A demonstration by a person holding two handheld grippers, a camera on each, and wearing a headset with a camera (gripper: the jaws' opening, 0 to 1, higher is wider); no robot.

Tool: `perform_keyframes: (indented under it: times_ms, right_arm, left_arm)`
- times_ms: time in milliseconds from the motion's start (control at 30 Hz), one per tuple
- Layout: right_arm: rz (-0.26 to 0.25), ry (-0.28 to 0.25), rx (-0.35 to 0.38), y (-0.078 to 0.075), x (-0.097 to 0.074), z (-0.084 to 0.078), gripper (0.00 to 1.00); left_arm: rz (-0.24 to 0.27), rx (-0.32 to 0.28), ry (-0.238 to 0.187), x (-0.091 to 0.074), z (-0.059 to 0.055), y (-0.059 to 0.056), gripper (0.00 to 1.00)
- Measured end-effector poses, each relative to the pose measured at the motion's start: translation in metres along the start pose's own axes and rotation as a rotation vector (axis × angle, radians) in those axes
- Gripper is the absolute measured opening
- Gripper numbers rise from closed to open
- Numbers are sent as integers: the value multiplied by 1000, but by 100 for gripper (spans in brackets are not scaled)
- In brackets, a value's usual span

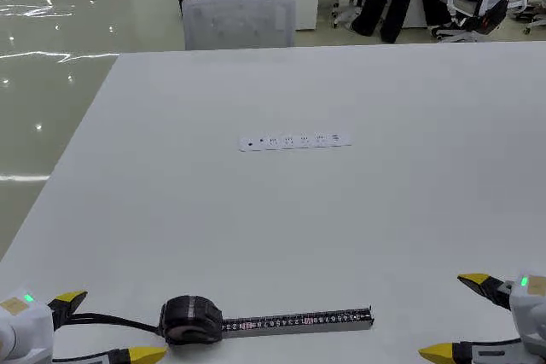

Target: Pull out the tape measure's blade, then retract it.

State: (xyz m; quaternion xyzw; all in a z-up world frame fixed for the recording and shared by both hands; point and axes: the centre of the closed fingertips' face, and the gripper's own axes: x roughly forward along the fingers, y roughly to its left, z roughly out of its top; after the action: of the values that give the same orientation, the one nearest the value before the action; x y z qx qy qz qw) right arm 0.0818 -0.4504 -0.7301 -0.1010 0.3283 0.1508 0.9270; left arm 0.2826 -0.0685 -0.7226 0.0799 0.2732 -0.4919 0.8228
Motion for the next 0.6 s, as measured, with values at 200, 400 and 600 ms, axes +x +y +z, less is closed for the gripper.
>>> perform_keyframes:
  times_ms: [200, 400, 600]
  right_arm:
    - [-21, 4, 17, 6, -11, -12, 94]
    - [-21, 12, 19, 14, -24, -19, 99]
    - [-11, 19, 60, 20, -26, -25, 100]
  left_arm:
    - [7, 11, -14, -8, -6, -1, 100]
    - [10, 11, 1, -17, -6, -5, 100]
    - [7, 0, 28, -19, -15, -8, 100]
